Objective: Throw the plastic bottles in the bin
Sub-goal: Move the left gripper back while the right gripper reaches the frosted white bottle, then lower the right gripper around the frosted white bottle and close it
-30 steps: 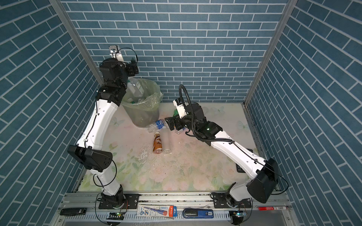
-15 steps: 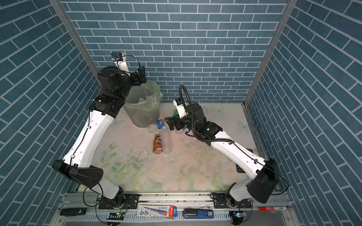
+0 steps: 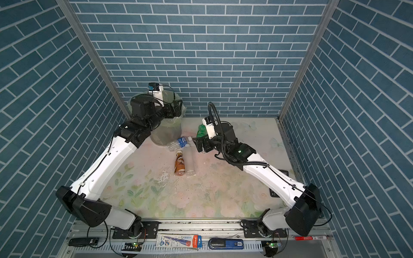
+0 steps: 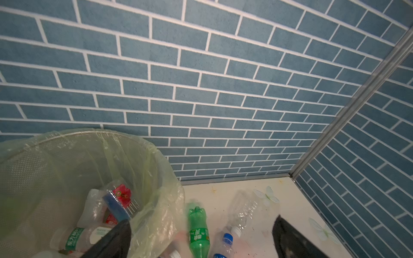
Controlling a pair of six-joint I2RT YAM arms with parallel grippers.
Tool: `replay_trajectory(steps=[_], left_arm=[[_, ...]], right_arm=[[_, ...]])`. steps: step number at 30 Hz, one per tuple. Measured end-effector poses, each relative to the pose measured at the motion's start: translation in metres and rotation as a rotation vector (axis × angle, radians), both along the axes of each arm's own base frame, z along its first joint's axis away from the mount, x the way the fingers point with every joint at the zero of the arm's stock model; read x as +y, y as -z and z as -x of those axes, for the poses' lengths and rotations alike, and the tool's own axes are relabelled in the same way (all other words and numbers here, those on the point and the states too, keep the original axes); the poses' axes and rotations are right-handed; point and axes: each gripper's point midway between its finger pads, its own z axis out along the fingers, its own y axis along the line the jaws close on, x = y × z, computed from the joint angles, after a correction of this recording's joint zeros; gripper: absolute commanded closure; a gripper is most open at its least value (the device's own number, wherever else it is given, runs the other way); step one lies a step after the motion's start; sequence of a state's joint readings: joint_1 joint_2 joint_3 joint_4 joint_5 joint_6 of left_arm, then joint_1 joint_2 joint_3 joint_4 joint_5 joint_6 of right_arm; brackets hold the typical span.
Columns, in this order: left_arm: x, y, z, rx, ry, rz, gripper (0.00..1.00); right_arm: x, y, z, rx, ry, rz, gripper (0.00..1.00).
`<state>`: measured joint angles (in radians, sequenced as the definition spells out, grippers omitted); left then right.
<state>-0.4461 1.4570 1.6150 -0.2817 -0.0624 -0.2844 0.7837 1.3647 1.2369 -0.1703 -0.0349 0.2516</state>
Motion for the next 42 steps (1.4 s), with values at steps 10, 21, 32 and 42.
replay_trajectory(steps=[10, 21, 32, 42], left_arm=[[0.000, 0.113, 0.047, 0.274, 0.059, 0.083, 0.01], [0.032, 0.176, 0.086, 0.409, 0.030, 0.229, 0.01], [0.040, 0.217, 0.098, 0.500, 0.015, 0.323, 0.01], [0.037, 0.226, 0.092, 0.513, 0.010, 0.356, 0.01]], right_arm=[[-0.009, 0.083, -0.006, 0.129, 0.093, 0.094, 0.01], [0.046, 0.190, 0.020, 0.259, 0.009, 0.219, 0.01], [0.075, 0.229, 0.021, 0.312, -0.005, 0.275, 0.03], [0.082, 0.232, 0.017, 0.327, -0.002, 0.282, 0.11]])
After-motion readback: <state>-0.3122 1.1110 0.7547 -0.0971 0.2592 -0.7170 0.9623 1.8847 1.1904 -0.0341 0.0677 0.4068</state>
